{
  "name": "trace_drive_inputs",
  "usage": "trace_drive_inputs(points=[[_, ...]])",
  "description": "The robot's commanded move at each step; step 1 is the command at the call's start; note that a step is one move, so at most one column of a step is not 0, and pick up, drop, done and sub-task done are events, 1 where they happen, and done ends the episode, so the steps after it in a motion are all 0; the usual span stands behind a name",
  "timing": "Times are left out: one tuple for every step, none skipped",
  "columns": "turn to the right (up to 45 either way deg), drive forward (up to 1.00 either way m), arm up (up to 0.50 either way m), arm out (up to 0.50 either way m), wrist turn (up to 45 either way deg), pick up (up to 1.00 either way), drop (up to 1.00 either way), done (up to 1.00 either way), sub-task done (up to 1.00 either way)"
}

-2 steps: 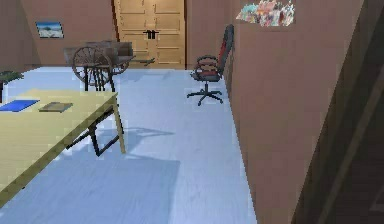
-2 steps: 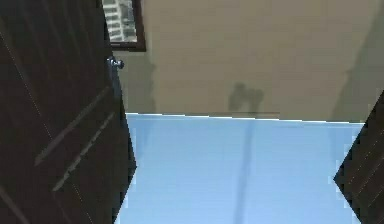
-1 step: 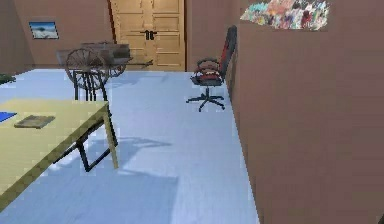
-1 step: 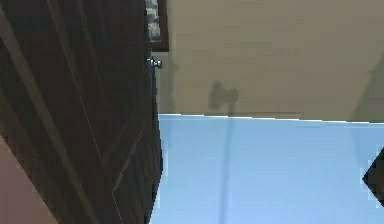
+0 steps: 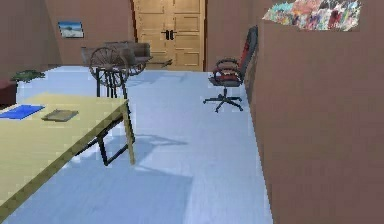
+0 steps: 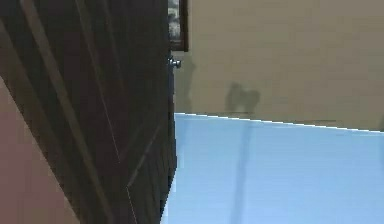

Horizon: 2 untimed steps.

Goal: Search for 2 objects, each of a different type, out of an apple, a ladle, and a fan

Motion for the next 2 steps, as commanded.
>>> trace_drive_inputs(points=[[0.0, 1.00, 0.00, 0.00, 0.0, 0.00, 0.00, 0.00, 0.00], [-6.0, 0.00, 0.00, 0.00, 0.0, 0.00, 0.00, 0.00, 0.00]])
